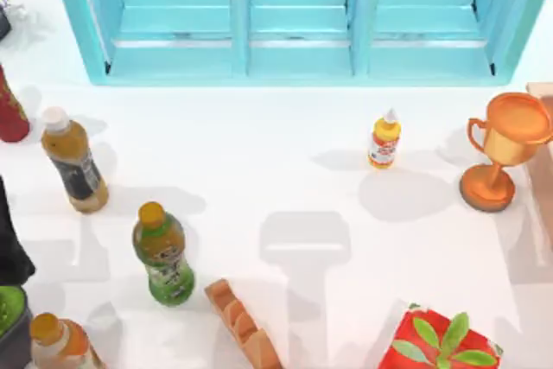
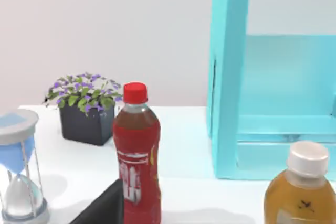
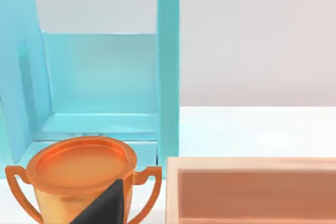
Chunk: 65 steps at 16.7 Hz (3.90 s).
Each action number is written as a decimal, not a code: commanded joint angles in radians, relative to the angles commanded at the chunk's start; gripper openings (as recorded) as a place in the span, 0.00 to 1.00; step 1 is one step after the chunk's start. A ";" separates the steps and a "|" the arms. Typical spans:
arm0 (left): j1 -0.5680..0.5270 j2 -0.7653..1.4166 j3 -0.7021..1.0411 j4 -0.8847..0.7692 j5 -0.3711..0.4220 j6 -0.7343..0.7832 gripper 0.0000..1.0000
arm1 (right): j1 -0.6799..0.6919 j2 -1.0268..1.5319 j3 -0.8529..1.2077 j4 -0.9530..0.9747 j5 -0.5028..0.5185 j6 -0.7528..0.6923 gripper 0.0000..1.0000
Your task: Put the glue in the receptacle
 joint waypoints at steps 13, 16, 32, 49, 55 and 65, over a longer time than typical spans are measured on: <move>0.000 0.000 0.000 0.000 0.000 0.000 1.00 | 0.515 0.671 0.368 0.184 0.352 0.153 1.00; 0.000 0.000 0.000 0.000 0.000 0.000 1.00 | 0.688 0.998 0.473 0.276 0.470 0.220 1.00; 0.000 0.000 0.000 0.000 0.000 0.000 1.00 | 0.811 1.895 0.594 0.730 0.759 0.402 1.00; 0.000 0.000 0.000 0.000 0.000 0.000 1.00 | 0.616 2.214 0.876 0.846 0.596 0.278 1.00; 0.000 0.000 0.000 0.000 0.000 0.000 1.00 | 0.616 2.214 0.876 0.846 0.596 0.278 0.77; 0.000 0.000 0.000 0.000 0.000 0.000 1.00 | 0.616 2.214 0.876 0.846 0.596 0.278 0.02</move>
